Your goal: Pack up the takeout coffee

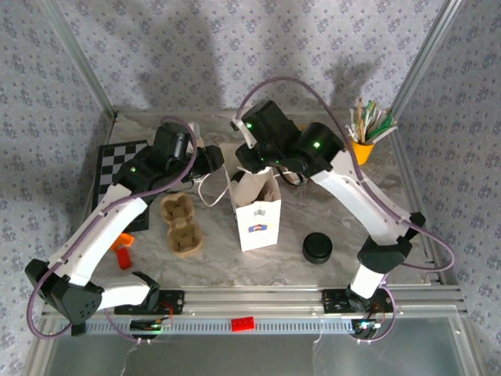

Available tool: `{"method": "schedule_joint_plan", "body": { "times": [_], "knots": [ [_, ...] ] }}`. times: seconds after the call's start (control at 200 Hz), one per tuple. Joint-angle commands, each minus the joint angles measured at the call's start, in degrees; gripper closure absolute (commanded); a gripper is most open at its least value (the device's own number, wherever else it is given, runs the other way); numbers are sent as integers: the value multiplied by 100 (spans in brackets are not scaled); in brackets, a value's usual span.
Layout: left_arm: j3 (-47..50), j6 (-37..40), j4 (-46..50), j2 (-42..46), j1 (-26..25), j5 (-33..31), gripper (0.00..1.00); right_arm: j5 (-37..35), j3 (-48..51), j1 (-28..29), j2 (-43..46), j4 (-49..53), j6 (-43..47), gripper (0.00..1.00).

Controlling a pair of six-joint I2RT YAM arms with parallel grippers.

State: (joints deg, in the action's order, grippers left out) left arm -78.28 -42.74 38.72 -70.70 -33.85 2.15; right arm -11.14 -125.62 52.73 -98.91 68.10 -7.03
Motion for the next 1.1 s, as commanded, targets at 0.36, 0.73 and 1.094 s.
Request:
{"method": "schedule_joint_plan", "body": {
  "times": [0.36, 0.73, 1.094],
  "knots": [
    [-161, -34, -137, -14, 26, 37, 52, 618, 187, 89, -312, 753, -392, 85],
    [-314, 81, -95, 28, 34, 89, 51, 563, -499, -208, -262, 1083, -625, 64],
    [-940, 1378, 1065, 892, 971, -1355, 21, -658, 1678, -1777, 2076, -204, -1343, 20]
  ]
}}
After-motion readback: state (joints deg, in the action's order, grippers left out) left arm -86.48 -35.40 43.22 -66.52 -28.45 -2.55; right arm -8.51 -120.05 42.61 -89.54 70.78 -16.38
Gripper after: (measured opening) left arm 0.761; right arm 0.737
